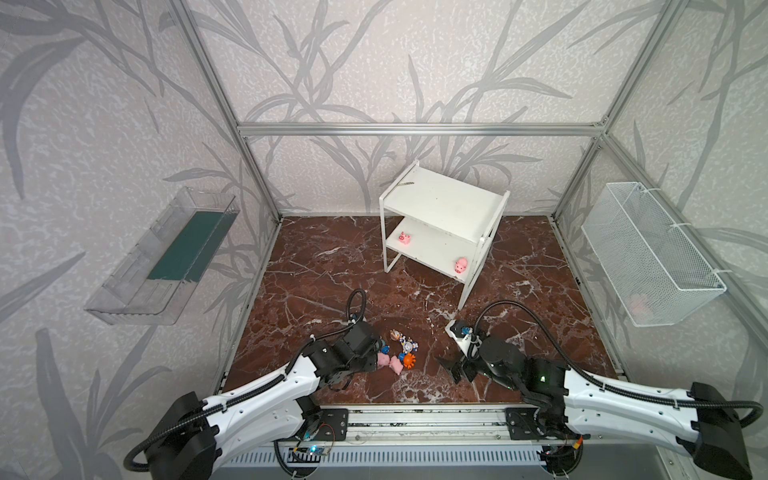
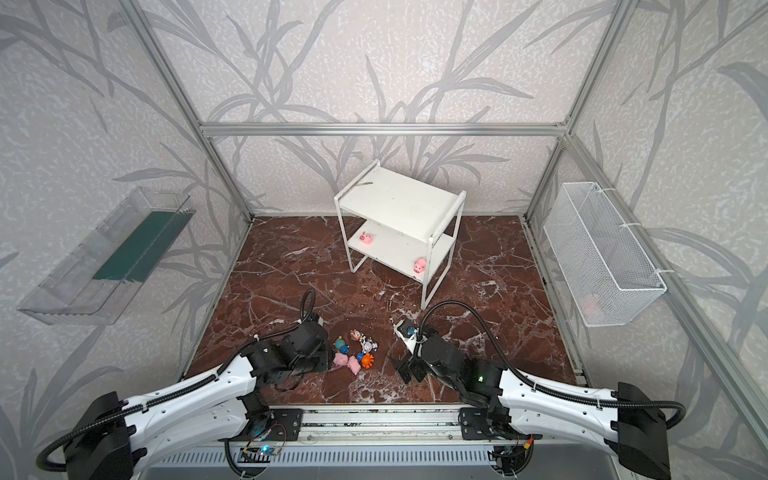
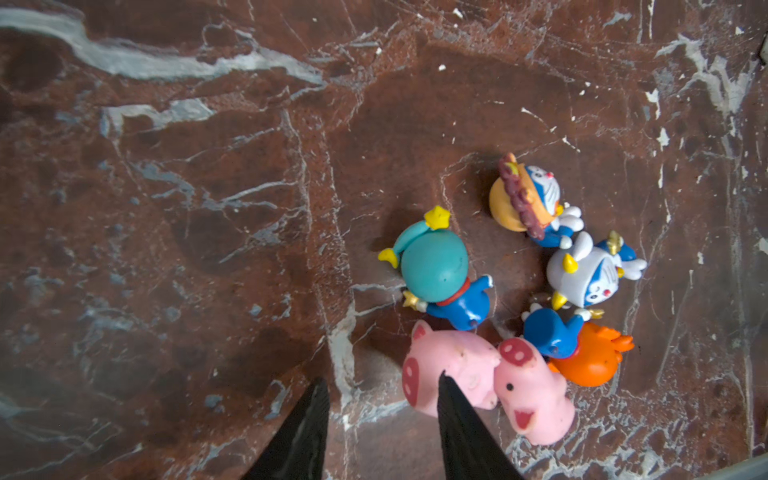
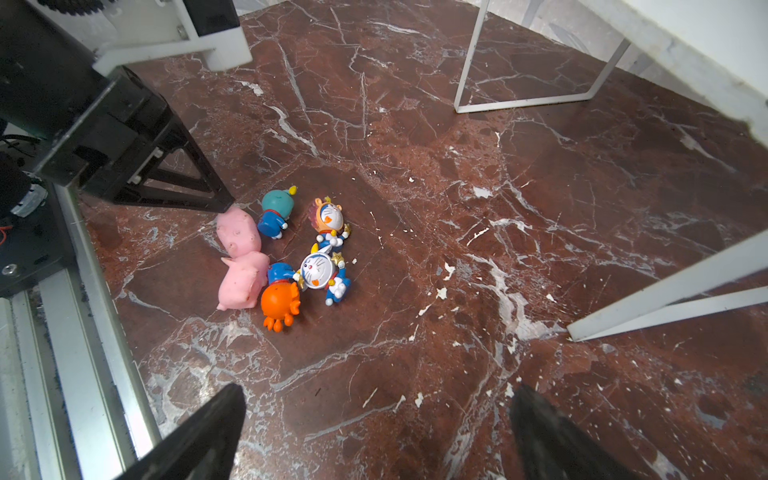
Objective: Place and organize the plastic toys onto the shelf
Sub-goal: 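Lower the left gripper onto a pink pig at the pile's near edge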
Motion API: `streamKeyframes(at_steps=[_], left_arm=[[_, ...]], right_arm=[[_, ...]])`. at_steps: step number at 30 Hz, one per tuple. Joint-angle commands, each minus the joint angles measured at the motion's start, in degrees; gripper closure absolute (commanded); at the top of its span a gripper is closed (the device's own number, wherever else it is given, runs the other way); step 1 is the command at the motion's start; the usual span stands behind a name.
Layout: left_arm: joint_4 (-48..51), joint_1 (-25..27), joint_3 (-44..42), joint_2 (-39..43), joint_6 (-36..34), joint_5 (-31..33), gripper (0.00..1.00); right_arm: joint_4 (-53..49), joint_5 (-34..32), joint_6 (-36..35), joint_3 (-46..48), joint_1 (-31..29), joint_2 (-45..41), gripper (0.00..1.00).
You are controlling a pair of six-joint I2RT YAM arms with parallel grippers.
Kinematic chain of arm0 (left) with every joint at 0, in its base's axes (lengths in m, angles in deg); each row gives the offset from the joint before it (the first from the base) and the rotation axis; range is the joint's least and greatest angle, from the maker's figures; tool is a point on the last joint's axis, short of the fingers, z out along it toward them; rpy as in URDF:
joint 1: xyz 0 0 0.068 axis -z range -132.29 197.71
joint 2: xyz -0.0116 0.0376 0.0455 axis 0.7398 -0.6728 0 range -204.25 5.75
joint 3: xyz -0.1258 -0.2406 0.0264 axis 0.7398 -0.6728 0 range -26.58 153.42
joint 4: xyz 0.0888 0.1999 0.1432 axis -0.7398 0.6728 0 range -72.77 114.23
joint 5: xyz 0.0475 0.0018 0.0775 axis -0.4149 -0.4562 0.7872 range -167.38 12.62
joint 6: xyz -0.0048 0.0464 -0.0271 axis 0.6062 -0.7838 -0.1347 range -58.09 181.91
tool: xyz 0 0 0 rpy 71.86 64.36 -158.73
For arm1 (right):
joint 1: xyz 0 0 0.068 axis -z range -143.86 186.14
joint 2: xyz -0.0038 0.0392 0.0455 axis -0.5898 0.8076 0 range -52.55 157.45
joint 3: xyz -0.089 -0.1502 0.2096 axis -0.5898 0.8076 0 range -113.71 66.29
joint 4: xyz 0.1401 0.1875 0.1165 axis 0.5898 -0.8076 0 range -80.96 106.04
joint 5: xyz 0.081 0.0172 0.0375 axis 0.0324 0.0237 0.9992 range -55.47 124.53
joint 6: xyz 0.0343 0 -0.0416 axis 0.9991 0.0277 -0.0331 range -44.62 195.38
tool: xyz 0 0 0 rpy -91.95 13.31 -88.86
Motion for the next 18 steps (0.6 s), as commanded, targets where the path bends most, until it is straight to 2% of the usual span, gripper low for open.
streamKeyframes(at_steps=[1,7,12,18], left_arm=[[-2.71,0.13,-0.93,-1.34,0.84,-1.00,0.54],[-1.24,0.05,-0.90,-3.07,1.62,-0.11,0.58],[2.02,0.05,-1.94,-1.66,3.95,1.54,0.65],[5.53,0.26,-2.95,-0.67,6.30,0.54,0.74]], right_arm=[[0.87,-0.81,-0.36,0.73,-0.40,-0.70,0.01],[0.76,-1.27,-0.39,1.06,-0.28,-1.01,0.01],[0.85,-2.01,-0.53,1.44,-0.25,-1.14,0.01],[1.22,-2.42,-1.01,1.41,-0.38,-0.90,0.01]])
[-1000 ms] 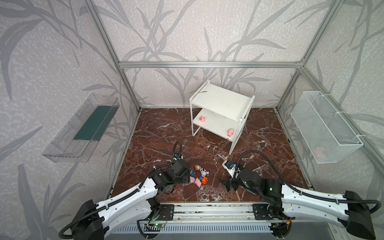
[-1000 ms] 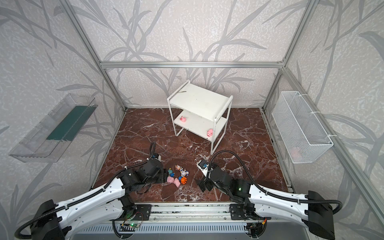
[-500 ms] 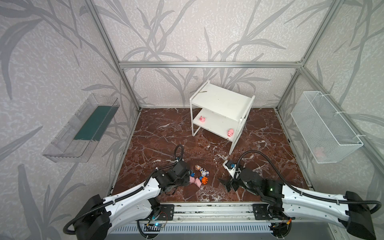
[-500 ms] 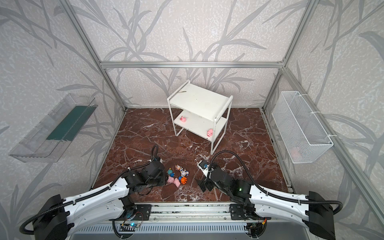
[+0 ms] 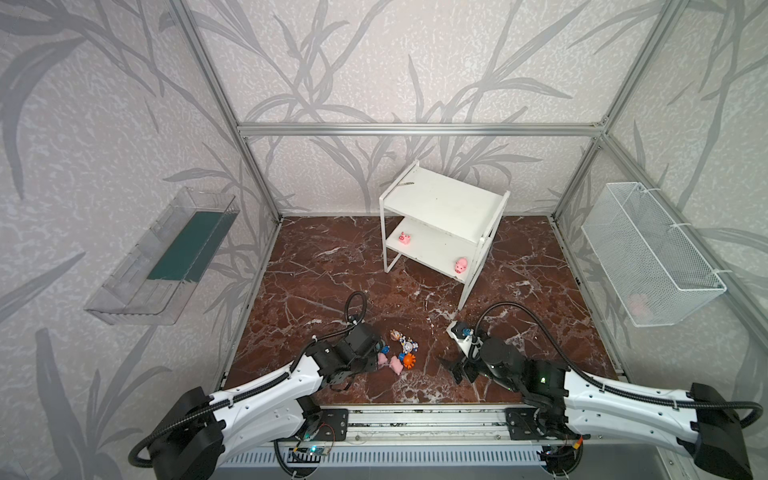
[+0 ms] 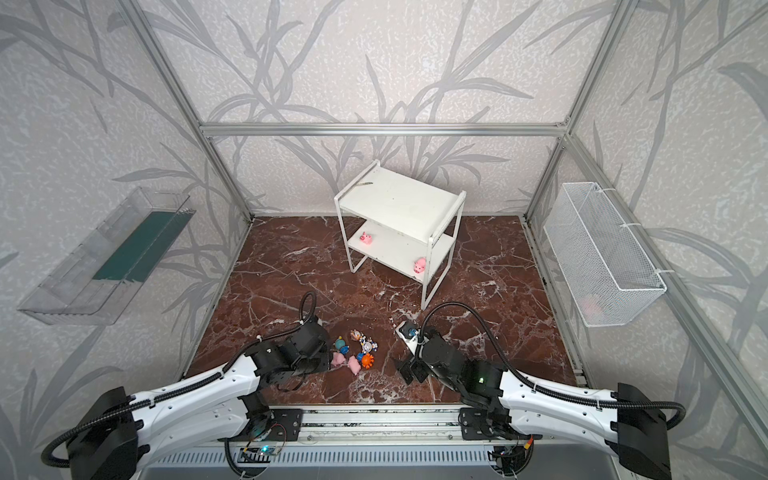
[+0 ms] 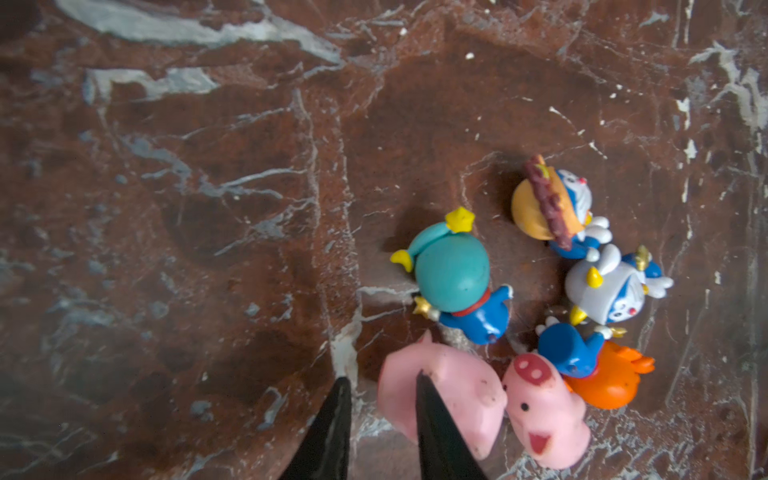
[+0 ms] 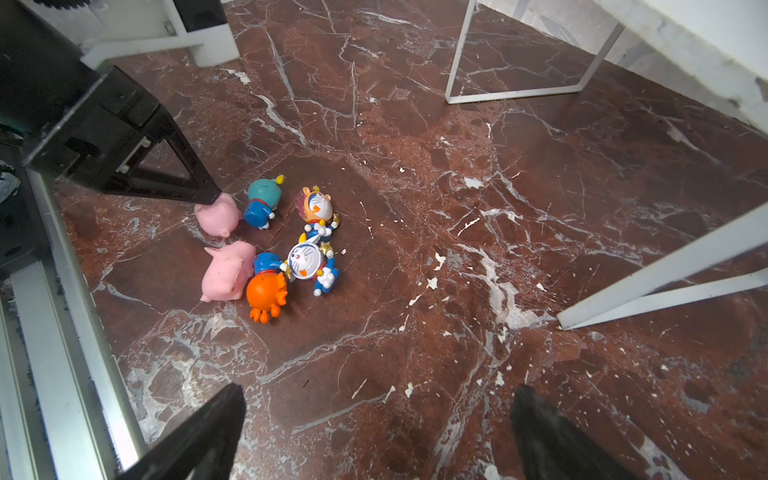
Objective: Place and organize the plastic toys onto the shelf
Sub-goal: 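Lower the left gripper onto a pink pig at the pile's near edge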
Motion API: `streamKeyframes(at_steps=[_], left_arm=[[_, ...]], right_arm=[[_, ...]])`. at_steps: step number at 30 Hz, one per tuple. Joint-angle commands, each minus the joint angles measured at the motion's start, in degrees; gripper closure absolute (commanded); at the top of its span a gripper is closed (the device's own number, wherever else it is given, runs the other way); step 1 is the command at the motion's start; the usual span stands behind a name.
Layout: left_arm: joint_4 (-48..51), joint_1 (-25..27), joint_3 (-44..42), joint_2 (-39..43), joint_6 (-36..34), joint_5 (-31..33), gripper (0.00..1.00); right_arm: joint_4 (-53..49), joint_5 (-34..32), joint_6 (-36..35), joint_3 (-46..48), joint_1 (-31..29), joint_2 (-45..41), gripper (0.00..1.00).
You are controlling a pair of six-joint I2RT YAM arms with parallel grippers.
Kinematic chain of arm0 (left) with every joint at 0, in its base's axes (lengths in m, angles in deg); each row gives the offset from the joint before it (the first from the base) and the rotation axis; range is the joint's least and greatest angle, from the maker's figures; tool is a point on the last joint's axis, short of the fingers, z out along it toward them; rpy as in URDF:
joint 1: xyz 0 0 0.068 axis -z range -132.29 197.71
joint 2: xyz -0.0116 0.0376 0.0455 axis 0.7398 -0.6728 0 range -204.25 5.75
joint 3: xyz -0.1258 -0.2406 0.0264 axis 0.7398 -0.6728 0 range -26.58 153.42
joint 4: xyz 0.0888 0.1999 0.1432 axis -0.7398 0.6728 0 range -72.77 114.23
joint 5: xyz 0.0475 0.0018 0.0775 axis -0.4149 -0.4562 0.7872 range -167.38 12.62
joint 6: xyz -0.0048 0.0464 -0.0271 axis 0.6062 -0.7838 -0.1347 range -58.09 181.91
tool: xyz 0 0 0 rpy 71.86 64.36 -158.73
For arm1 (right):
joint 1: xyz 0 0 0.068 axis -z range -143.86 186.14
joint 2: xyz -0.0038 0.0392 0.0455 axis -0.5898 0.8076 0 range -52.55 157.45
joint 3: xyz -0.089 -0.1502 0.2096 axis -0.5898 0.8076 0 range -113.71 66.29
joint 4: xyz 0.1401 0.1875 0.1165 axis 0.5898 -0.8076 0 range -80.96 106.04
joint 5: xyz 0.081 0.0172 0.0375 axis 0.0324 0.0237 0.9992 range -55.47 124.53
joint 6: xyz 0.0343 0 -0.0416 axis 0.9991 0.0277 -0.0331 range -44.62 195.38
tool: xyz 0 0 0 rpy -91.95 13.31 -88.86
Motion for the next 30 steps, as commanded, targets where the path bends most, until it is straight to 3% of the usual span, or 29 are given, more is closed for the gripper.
streamKeyframes(at_steps=[1,10,14,21,30], left_arm=[[6.54,0.32,-1.76,0.49,2.64,0.27,0.76],[15.84,0.32,0.68,7.20,2.66,8.15,0.76],[8.64,0.27,0.26,10.49,-2.30,3.19,0.73],[2.93,0.55,0.34,9.17,-4.39,-3.88,0.71],[7.56,0.96,-0.41,8.60,-2.00,-3.09,0.73]], right_arm=[[1.35,-1.08,-0.64,0.55,-0.31,-0.44,0.01],[2.08,-0.82,-0.82,0.47,-0.32,0.02,0.01],[2.19,-1.07,-1.47,0.43,-0.33,0.15,0.01],[3.38,-1.06,-1.90,0.21,-0.33,1.57,0.01],[4.01,-1.27,-2.28,-0.14,-0.32,3.14,0.01]])
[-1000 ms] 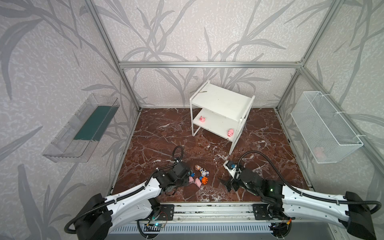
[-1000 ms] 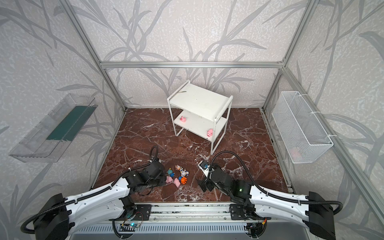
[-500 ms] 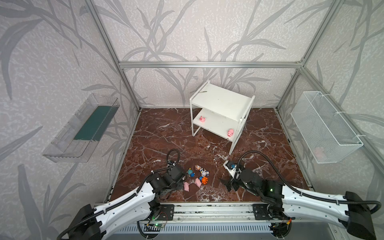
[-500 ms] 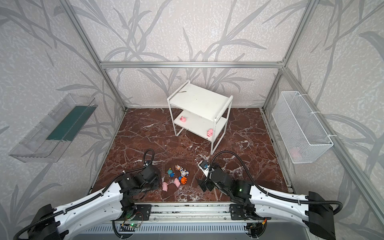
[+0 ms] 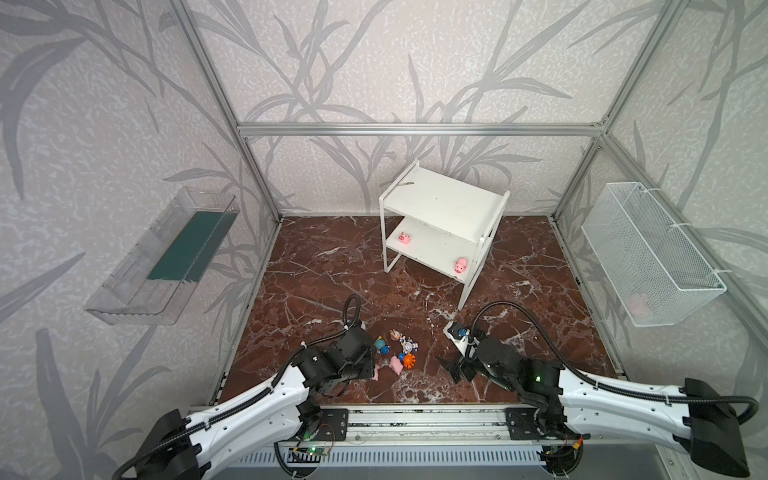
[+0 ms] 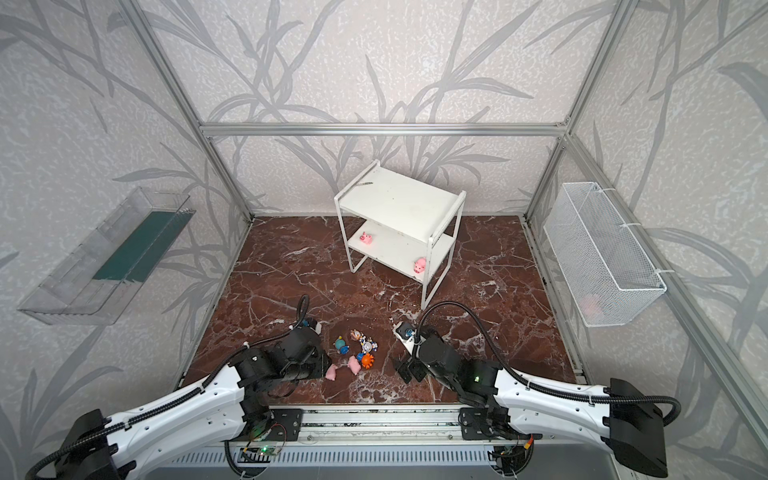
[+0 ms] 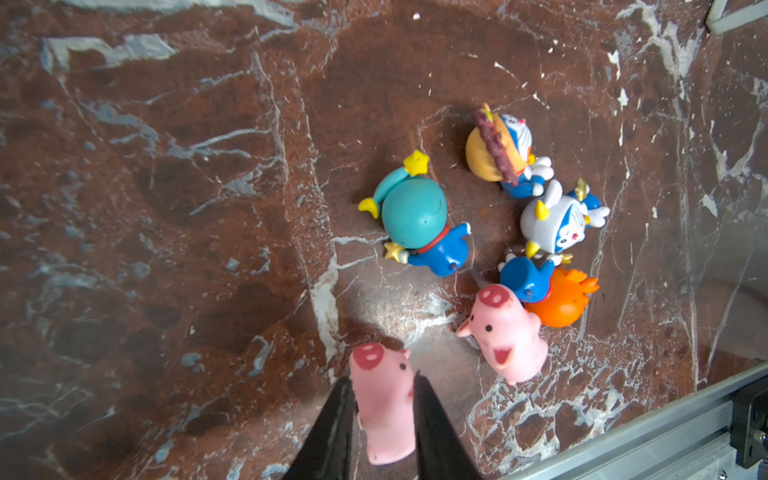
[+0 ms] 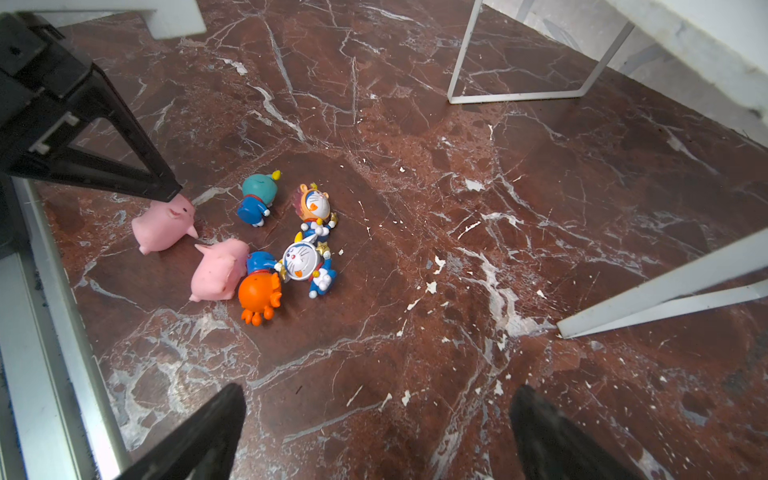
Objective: Place and organize the plastic toys onto the shelf
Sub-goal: 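Lower the left gripper onto a pink pig at the pile's near edge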
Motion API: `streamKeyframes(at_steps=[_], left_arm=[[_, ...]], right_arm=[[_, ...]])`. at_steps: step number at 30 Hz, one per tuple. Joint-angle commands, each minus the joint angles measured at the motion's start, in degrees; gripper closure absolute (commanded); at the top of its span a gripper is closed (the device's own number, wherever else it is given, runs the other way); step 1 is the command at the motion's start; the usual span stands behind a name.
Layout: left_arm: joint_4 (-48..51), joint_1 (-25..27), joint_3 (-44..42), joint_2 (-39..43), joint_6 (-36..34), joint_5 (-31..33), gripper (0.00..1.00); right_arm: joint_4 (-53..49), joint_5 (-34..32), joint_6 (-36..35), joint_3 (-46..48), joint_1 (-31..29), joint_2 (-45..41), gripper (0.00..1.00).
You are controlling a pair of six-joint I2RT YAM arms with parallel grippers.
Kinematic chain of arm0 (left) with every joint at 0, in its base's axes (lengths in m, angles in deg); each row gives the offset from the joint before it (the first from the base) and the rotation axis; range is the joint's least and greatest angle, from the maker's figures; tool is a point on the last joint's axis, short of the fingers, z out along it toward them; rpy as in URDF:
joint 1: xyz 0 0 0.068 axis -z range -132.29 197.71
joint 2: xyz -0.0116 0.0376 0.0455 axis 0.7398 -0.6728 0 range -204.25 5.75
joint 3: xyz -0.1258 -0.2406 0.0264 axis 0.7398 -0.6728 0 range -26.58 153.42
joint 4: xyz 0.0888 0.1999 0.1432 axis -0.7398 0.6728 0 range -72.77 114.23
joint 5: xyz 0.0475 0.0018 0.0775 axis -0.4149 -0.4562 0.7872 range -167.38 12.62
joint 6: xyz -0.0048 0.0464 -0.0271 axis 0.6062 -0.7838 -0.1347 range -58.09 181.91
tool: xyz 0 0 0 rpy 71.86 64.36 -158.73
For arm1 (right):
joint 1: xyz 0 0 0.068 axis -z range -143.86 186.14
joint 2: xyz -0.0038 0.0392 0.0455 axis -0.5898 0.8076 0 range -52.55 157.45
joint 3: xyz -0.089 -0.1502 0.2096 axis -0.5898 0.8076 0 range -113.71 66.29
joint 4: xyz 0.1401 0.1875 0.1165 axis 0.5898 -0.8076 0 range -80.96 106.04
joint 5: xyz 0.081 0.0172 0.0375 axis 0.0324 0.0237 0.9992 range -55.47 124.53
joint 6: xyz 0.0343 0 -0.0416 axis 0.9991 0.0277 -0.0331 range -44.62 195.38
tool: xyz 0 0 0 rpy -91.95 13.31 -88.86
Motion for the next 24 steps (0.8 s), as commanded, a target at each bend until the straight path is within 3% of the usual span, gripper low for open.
streamKeyframes(at_steps=[1,11,17,24], left_arm=[[4.28,0.14,0.08,-0.33,2.09,1.87,0.74],[6.48,0.16,-1.60,-2.17,4.03,3.02,0.75],[15.06,0.17,-0.40,1.81,7.84,10.62,0.77],[14.27,0.24,-0.93,4.15,7.54,9.08,0.77]], right_arm=[[1.52,-1.00,-0.51,-0.12,-0.34,-0.01,0.01],[1.47,-1.21,-0.33,0.12,-0.34,-0.01,0.01],[1.28,-1.24,-0.27,0.29,-0.38,-0.40,0.01],[0.84,-1.31,-0.04,0.62,-0.33,-1.30,0.01]])
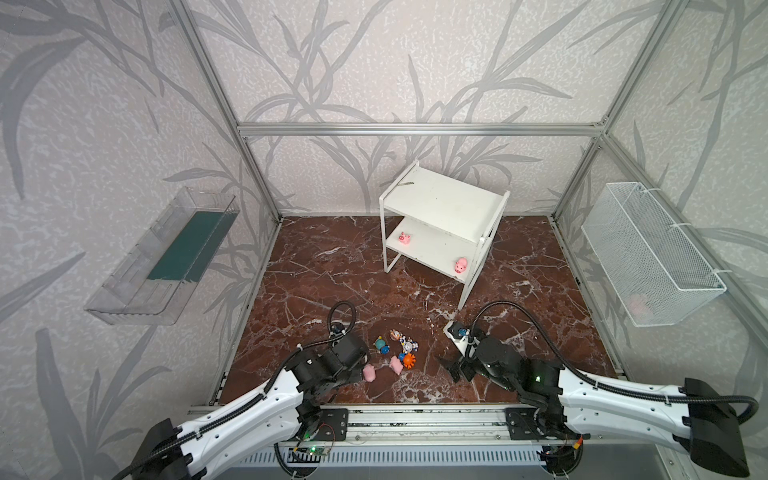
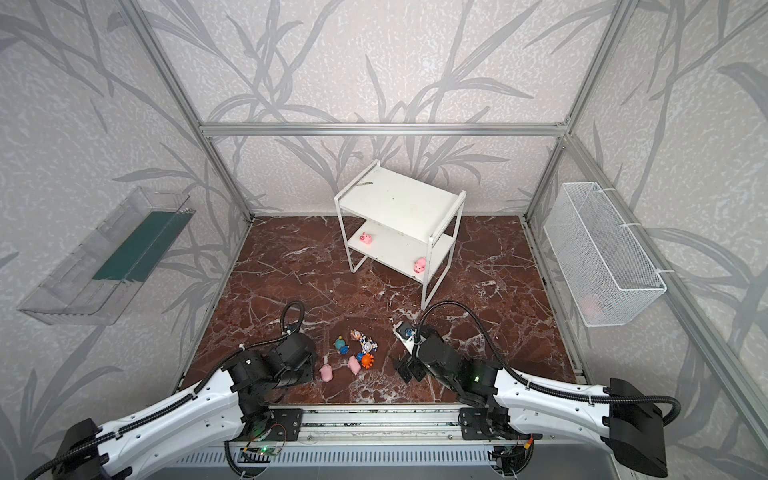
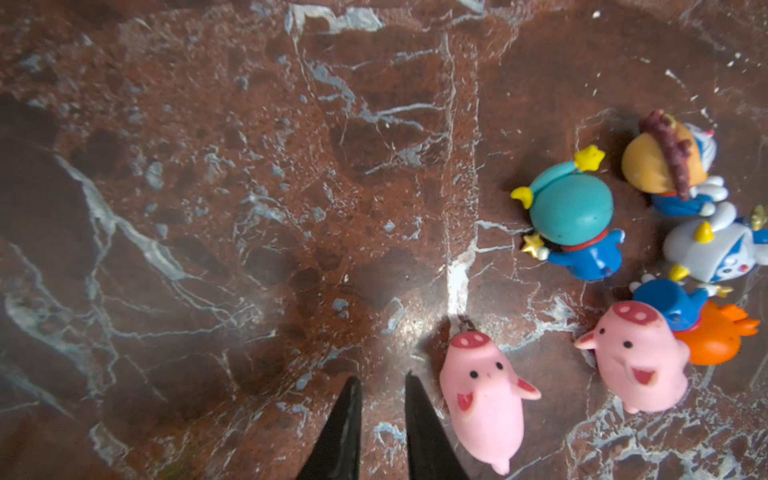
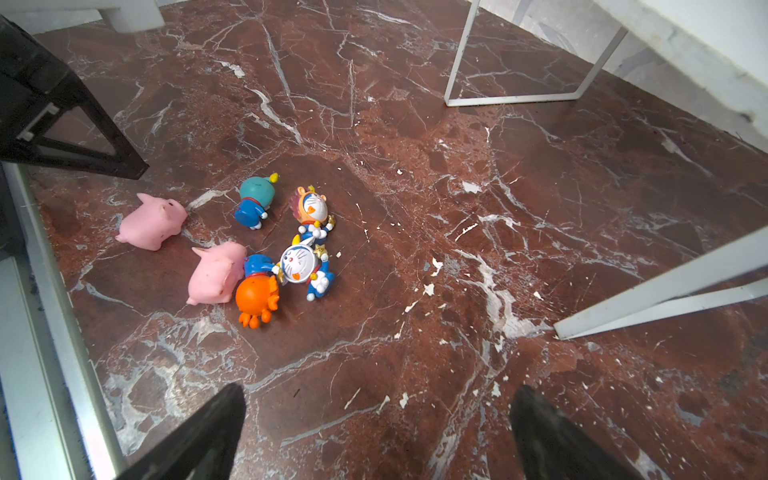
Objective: Place and organize the plastic toys onto the shelf
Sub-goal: 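Lower the left gripper onto a pink pig at the pile's near edge, then close the left gripper on the pink pig and lift it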
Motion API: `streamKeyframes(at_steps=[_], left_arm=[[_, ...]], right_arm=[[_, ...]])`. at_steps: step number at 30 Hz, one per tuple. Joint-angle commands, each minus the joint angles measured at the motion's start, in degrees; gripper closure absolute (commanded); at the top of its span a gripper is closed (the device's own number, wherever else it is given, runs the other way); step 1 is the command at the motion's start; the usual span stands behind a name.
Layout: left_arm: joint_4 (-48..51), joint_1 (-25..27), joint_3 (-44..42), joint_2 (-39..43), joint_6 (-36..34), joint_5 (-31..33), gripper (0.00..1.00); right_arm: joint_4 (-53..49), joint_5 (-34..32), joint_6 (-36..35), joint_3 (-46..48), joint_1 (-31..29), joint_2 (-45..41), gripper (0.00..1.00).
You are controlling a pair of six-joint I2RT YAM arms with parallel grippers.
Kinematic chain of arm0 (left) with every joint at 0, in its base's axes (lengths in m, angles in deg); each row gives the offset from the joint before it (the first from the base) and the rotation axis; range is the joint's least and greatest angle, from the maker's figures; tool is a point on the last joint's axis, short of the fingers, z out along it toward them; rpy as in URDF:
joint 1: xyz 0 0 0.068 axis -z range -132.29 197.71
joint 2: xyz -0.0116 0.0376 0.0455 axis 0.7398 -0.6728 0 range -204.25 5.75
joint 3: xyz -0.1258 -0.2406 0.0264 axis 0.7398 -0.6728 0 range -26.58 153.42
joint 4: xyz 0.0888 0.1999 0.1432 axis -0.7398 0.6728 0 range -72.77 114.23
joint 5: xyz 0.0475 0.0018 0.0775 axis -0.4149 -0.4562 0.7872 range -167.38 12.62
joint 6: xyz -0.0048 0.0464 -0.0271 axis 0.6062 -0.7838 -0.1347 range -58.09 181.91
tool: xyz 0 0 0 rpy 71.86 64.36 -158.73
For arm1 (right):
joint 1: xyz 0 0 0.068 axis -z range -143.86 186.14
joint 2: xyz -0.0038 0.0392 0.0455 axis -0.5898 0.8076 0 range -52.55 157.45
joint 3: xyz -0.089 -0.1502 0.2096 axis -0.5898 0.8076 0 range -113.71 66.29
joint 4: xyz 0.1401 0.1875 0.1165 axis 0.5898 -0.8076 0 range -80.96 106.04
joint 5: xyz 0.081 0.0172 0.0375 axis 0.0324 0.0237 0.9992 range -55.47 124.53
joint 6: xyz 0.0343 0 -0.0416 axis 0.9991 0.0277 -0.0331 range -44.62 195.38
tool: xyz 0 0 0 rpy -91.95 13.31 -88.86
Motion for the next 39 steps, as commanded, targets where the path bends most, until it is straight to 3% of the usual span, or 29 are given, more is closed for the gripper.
streamKeyframes(at_steps=[1,6,11,19,26,30,33,39], left_arm=[[1.19,0.23,-0.92,-0.45,0.42,-0.20,0.77],[-2.57,1.74,-0.47,-6.35,-2.08,-7.42,0.77],[-1.57,5.94,1.89,-10.51,-2.45,-6.90,0.77],[-6.64,6.55,3.93,-14.08,-2.89,-7.70,0.77],[-16.03,6.83,6.82,-22.96,-2.91,-8.39,0.77],[-15.73,7.08,9.49,-25.44,-4.63,-8.68,0.77],[-14.24,7.05,10.04,-23.80,-8.11,-8.96,0.74],[-9.62,6.67,13.55,-21.29,-19.85,-6.70,0.58]], right_arm=[[0.57,-0.97,-0.04,0.69,-0.27,-1.06,0.01],[0.91,-1.17,0.03,1.13,-0.31,-1.06,0.01],[1.78,-1.28,0.01,1.64,-0.30,-0.80,0.01],[2.66,-2.13,-0.17,1.90,-0.29,-0.27,0.01],[2.43,-2.57,-0.69,1.84,-0.32,-0.45,0.01],[1.68,-2.67,-0.97,1.70,-0.27,-0.87,0.01],[1.66,-2.98,-1.23,1.83,-0.32,-1.24,0.01],[2.60,-3.02,-1.85,1.50,-0.19,-0.21,0.01]])
